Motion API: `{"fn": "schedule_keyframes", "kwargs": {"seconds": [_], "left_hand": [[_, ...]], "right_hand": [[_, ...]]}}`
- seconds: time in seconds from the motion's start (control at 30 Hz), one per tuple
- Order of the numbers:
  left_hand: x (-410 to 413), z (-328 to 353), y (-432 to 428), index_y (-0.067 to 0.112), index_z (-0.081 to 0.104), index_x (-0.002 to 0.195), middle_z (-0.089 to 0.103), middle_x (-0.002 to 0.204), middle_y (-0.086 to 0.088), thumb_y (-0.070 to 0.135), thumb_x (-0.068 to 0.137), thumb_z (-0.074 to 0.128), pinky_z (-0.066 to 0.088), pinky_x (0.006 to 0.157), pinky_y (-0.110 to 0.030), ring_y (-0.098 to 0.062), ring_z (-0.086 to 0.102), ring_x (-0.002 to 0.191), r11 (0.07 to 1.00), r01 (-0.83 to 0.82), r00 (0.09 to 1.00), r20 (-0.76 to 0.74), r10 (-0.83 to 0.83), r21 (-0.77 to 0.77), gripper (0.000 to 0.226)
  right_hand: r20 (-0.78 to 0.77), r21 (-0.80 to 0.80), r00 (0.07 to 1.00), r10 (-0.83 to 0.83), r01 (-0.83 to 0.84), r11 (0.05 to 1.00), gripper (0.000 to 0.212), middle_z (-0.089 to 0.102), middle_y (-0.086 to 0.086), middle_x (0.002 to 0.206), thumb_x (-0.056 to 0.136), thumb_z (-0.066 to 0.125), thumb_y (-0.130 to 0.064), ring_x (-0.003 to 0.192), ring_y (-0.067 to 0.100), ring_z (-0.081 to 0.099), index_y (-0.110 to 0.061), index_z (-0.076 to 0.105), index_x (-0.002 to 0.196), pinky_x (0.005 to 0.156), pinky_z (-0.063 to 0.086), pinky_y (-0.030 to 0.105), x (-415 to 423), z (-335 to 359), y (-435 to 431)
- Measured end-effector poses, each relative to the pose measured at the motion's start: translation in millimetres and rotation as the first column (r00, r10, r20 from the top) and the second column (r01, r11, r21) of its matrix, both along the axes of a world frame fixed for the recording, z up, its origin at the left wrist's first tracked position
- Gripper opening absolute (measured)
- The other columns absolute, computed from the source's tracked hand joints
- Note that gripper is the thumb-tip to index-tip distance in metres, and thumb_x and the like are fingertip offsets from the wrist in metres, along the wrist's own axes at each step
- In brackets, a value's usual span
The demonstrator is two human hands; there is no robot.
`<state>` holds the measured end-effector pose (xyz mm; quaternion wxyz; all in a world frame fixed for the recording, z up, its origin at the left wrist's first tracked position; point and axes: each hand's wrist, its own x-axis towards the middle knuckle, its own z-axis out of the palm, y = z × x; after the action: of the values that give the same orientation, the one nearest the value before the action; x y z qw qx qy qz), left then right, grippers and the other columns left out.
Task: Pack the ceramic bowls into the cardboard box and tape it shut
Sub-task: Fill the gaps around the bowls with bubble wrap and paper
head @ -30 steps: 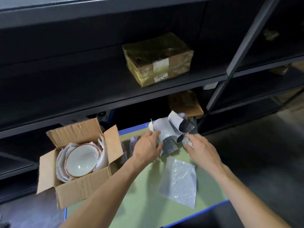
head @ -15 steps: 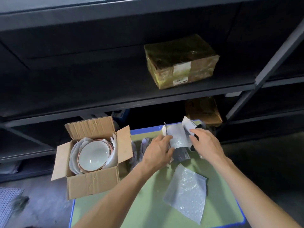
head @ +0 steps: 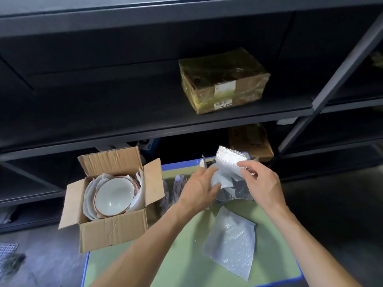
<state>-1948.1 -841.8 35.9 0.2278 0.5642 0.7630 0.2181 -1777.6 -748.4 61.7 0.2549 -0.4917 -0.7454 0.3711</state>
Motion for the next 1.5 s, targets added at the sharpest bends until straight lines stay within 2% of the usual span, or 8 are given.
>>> {"fn": "schedule_keyframes", "kwargs": {"seconds": [0.27, 0.43, 0.6, 0.73, 0.83, 1.0, 1.23, 1.5], "left_hand": [[15, -20, -5, 0.029, 0.053, 0.137, 0.045, 0.134, -0.009, 0.043, 0.097, 0.053, 0.041, 0.104, -0.042, -0.034, 0.046, 0.12, 0.977, 0.149, 0.986, -0.049, -0.158, -0.156, 0.042], [20, -15, -7, 0.025, 0.06, 0.131, 0.054, 0.127, -0.005, 0.045, 0.098, 0.052, 0.043, 0.101, -0.039, -0.027, 0.05, 0.117, 0.994, 0.098, 0.995, -0.015, -0.099, -0.055, 0.039], [21, 2, -15, 0.018, 0.055, 0.099, 0.058, 0.094, 0.0, 0.036, 0.096, 0.053, 0.045, 0.077, -0.036, -0.023, 0.056, 0.09, 0.99, -0.109, 0.991, 0.093, 0.1, 0.091, 0.019], [14, 14, -26, 0.024, 0.039, 0.127, 0.06, 0.109, 0.005, 0.042, 0.089, 0.066, 0.049, 0.074, -0.03, -0.015, 0.059, 0.087, 0.958, -0.242, 0.938, 0.291, 0.19, 0.154, 0.049], [11, 24, -33, 0.034, 0.024, 0.148, 0.062, 0.109, 0.009, 0.036, 0.089, 0.071, 0.054, 0.061, -0.027, -0.011, 0.062, 0.071, 0.968, -0.175, 0.898, 0.431, 0.083, 0.178, 0.075], [10, 33, -43, 0.039, 0.038, 0.14, 0.059, 0.074, 0.007, 0.026, 0.093, 0.068, 0.044, 0.049, -0.02, -0.006, 0.052, 0.054, 0.967, -0.167, 0.896, 0.438, 0.068, 0.192, 0.058], [0, 34, -54, 0.022, 0.058, 0.129, 0.063, 0.116, 0.005, 0.024, 0.09, 0.072, 0.057, 0.082, -0.029, -0.008, 0.069, 0.091, 0.96, -0.19, 0.88, 0.469, 0.074, 0.204, 0.042], [0, 39, -63, 0.025, 0.06, 0.094, 0.052, 0.099, 0.005, 0.038, 0.084, 0.077, 0.047, 0.067, -0.02, -0.009, 0.056, 0.075, 0.962, -0.153, 0.936, 0.345, 0.068, 0.226, 0.024]], "right_hand": [[-0.162, -0.142, 0.982, -0.094, 0.071, 0.987, 0.02, 0.072, -0.013, 0.091, 0.091, 0.064, -0.011, 0.084, 0.012, 0.068, -0.028, 0.072, 0.095, 0.079, 0.056, 0.032, 14, 2, -6], [-0.298, -0.237, 0.942, -0.152, 0.081, 0.968, 0.016, 0.072, 0.002, 0.087, 0.089, 0.064, -0.003, 0.075, 0.017, 0.067, -0.017, 0.071, 0.092, 0.076, 0.057, 0.036, 14, 10, -11], [-0.336, -0.287, 0.931, -0.141, 0.041, 0.957, 0.015, 0.069, 0.011, 0.09, 0.091, 0.062, 0.0, 0.064, 0.012, 0.064, -0.013, 0.069, 0.095, 0.067, 0.054, 0.022, 13, 17, -17], [-0.332, -0.308, 0.94, -0.084, -0.024, 0.951, 0.026, 0.067, 0.017, 0.094, 0.09, 0.06, 0.001, 0.073, 0.016, 0.064, -0.019, 0.069, 0.103, 0.068, 0.058, 0.026, 13, 16, -25], [-0.279, -0.347, 0.96, -0.037, -0.065, 0.936, 0.039, 0.065, 0.019, 0.098, 0.09, 0.058, -0.002, 0.087, 0.028, 0.065, -0.031, 0.07, 0.112, 0.079, 0.058, 0.034, 12, 13, -31], [-0.223, -0.41, 0.974, 0.025, -0.117, 0.905, 0.03, 0.07, 0.009, 0.105, 0.094, 0.056, -0.006, 0.083, 0.017, 0.071, -0.019, 0.071, 0.116, 0.067, 0.057, 0.022, 2, 16, -40], [0.011, -0.308, 0.963, 0.271, -0.254, 0.917, 0.026, 0.063, -0.02, 0.114, 0.089, 0.07, -0.042, 0.099, -0.007, 0.06, -0.039, 0.065, 0.114, 0.084, 0.05, 0.021, 2, 20, -47], [0.138, -0.172, 0.898, 0.417, -0.393, 0.903, 0.022, 0.068, -0.019, 0.095, 0.093, 0.064, -0.033, 0.09, -0.002, 0.06, -0.045, 0.059, 0.111, 0.073, 0.044, 0.015, -6, 28, -62]]}}
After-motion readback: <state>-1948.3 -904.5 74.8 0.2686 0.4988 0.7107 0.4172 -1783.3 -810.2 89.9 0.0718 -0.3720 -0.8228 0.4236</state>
